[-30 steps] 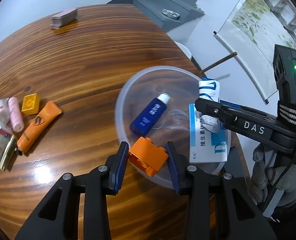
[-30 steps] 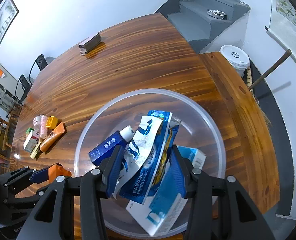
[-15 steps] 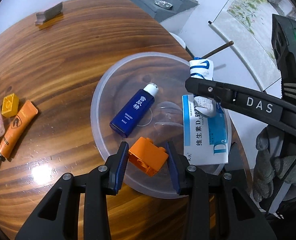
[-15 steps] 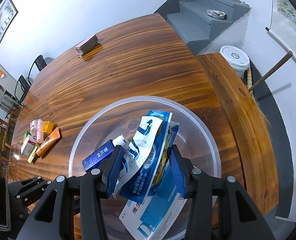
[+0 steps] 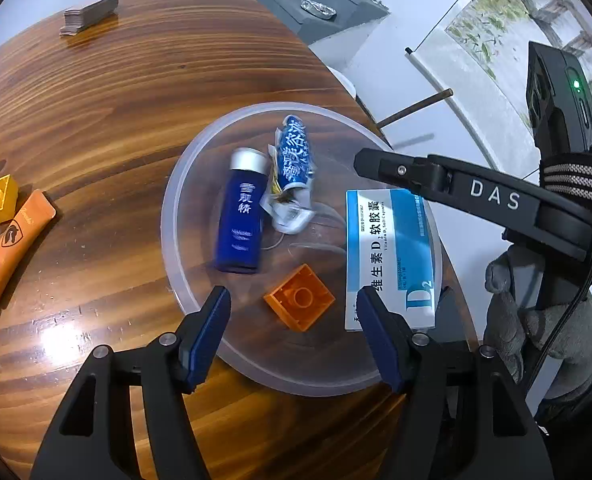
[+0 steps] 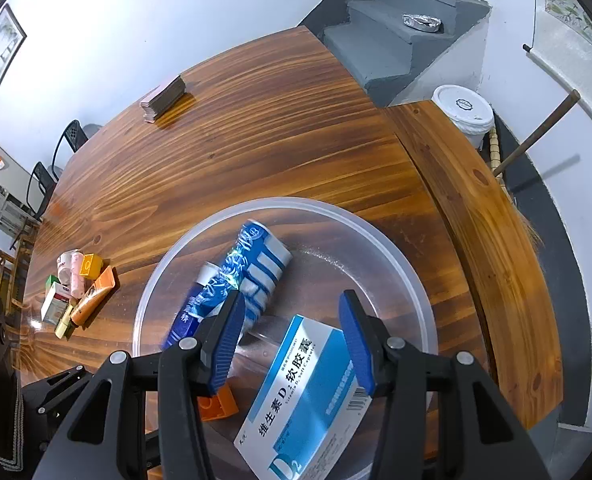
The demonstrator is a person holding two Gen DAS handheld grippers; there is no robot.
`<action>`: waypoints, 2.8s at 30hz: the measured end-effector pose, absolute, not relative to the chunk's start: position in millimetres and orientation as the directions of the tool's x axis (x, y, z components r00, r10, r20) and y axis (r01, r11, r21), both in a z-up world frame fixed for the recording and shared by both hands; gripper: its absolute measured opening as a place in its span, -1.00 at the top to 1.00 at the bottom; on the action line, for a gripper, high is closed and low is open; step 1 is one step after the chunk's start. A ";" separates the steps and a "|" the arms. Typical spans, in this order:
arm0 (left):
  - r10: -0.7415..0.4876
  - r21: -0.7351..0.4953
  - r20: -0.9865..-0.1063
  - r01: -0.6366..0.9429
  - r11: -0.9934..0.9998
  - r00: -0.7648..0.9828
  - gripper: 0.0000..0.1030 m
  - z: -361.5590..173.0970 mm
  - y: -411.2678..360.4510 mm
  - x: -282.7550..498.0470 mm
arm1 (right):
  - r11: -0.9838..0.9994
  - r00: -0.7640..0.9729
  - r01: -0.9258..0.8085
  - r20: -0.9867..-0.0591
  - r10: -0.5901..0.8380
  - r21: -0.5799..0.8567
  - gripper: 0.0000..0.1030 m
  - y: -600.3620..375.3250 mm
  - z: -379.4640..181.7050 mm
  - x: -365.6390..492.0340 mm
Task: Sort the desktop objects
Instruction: 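Open the left tool over the bowl while the right tool releases the packet into it, then move both tools back toward the remaining items on the table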
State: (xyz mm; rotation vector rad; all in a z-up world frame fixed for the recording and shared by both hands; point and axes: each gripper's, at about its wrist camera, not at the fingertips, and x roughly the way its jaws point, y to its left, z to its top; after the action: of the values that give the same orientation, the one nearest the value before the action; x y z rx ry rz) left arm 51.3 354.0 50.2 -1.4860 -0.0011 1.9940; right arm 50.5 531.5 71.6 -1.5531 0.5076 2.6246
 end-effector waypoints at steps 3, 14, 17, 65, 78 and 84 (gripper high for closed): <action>0.490 -0.363 -0.856 -0.484 -0.796 -0.164 -0.34 53.6 349.6 51.3 | -0.945 -0.491 -0.204 -0.862 -0.125 0.254 -0.04 529.6 70.1 54.3; 0.489 -0.360 -0.844 -0.445 -0.820 -0.220 -0.34 64.8 325.0 51.9 | -0.947 -0.482 -0.199 -0.866 -0.131 0.254 -0.04 519.8 68.9 66.7; 0.480 -0.356 -0.844 -0.421 -0.834 -0.238 -0.34 66.0 317.8 51.5 | -0.948 -0.485 -0.197 -0.865 -0.128 0.250 -0.04 517.4 70.6 68.5; 0.244 -0.233 -0.867 -0.079 -0.969 -0.435 -0.34 78.7 82.5 27.8 | -0.949 -0.438 0.000 -0.853 -0.284 0.316 -0.17 347.5 89.1 67.8; 0.261 -0.222 -0.871 -0.141 -0.965 -0.416 -0.34 67.4 67.9 -12.4 | -0.951 -0.380 0.012 -0.878 -0.290 0.309 -0.17 310.3 72.0 49.6; 0.255 -0.183 -0.879 -0.211 -0.960 -0.402 -0.34 58.4 74.5 -27.4 | -0.951 -0.351 0.010 -0.889 -0.294 0.311 -0.17 296.0 60.8 38.5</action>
State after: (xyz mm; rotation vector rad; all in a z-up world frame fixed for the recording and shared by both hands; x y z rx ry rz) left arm -27.4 74.5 58.4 -1.5282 -0.0611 2.4195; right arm 38.5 296.0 60.8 -1.8789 0.4224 2.7158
